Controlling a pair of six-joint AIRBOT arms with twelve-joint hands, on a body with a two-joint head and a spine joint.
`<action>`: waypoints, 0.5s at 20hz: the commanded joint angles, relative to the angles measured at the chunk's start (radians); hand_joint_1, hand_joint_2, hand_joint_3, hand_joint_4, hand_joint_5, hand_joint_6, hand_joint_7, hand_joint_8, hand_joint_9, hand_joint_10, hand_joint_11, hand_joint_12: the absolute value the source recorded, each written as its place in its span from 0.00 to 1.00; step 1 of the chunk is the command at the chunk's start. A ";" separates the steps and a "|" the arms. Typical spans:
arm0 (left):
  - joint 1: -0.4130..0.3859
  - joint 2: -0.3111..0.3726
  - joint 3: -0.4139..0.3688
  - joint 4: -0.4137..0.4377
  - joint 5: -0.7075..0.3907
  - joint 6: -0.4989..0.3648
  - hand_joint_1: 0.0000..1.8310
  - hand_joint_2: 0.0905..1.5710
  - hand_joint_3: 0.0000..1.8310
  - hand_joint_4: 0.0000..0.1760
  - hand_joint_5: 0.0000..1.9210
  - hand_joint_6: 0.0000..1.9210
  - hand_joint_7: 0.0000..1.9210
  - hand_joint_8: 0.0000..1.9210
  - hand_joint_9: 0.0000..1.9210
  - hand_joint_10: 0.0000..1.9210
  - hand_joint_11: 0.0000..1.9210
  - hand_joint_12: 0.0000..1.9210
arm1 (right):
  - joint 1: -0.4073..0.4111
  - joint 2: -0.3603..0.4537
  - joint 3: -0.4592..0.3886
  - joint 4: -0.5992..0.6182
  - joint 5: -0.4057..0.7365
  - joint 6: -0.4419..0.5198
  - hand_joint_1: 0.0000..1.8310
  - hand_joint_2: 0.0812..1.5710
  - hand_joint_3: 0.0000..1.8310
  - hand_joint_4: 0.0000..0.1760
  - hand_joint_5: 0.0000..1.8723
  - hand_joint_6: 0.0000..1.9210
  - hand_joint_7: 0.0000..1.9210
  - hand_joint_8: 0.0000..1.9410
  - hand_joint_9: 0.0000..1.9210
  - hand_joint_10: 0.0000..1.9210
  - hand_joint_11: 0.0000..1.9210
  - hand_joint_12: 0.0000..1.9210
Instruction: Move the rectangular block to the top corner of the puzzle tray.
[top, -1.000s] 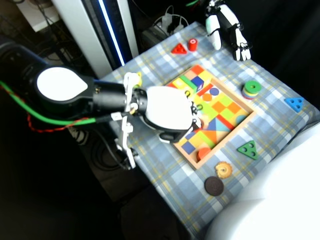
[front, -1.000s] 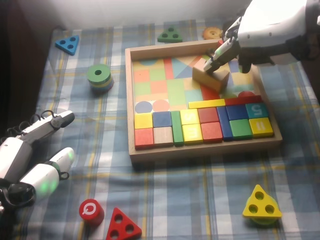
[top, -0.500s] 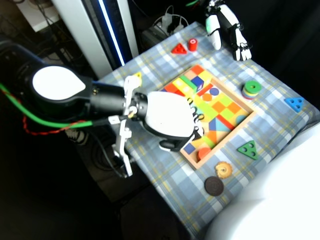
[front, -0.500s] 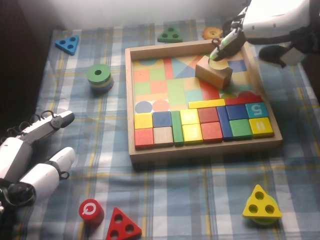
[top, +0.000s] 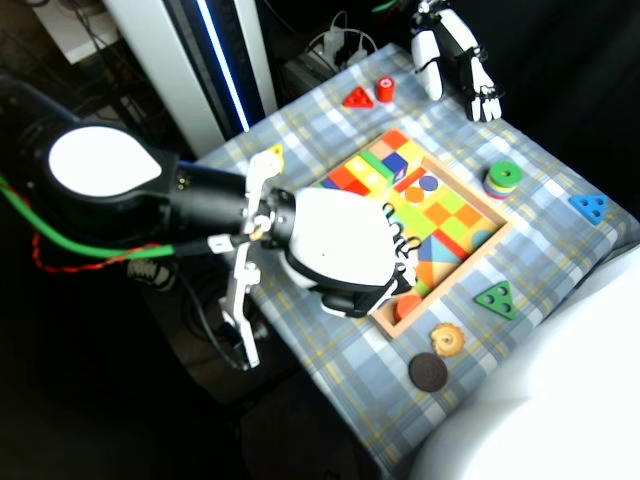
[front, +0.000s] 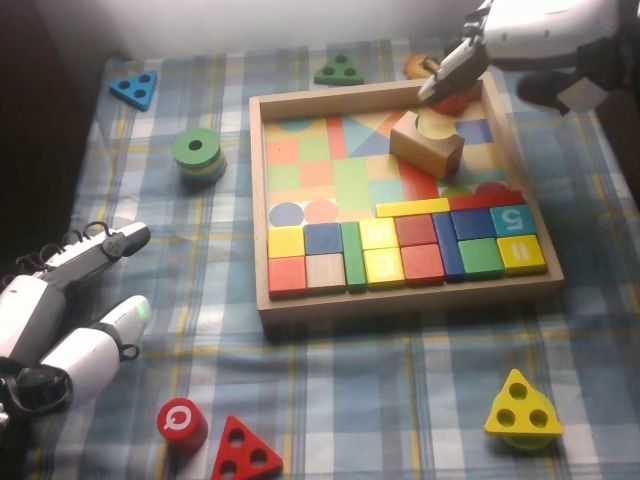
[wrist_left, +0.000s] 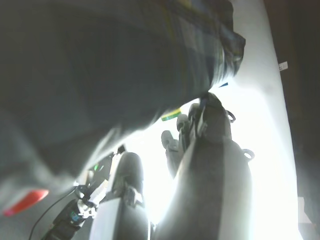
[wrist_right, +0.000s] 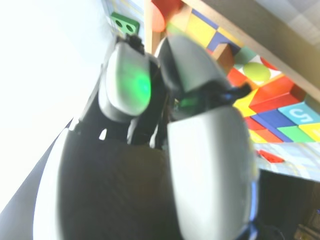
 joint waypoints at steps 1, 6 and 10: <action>-0.003 0.004 -0.003 0.037 -0.114 -0.003 0.38 0.88 0.00 0.47 0.24 0.00 0.15 0.00 0.08 0.00 0.00 0.09 | 0.017 0.006 -0.006 0.034 0.001 -0.007 0.93 0.60 0.21 0.00 0.29 0.00 0.52 1.00 0.75 1.00 0.79 1.00; -0.003 0.005 -0.002 0.037 -0.111 -0.003 0.38 0.88 0.00 0.49 0.24 0.00 0.15 0.00 0.07 0.00 0.00 0.07 | 0.017 0.040 -0.058 0.011 0.001 0.000 0.94 0.67 0.04 0.00 0.32 0.00 0.68 1.00 0.78 1.00 0.79 1.00; -0.003 0.006 -0.003 0.037 -0.114 -0.003 0.40 0.87 0.00 0.48 0.25 0.00 0.16 0.00 0.08 0.00 0.00 0.11 | 0.017 0.060 -0.094 -0.009 0.001 0.000 0.95 0.70 0.03 0.00 0.31 0.00 0.63 1.00 0.76 1.00 0.78 1.00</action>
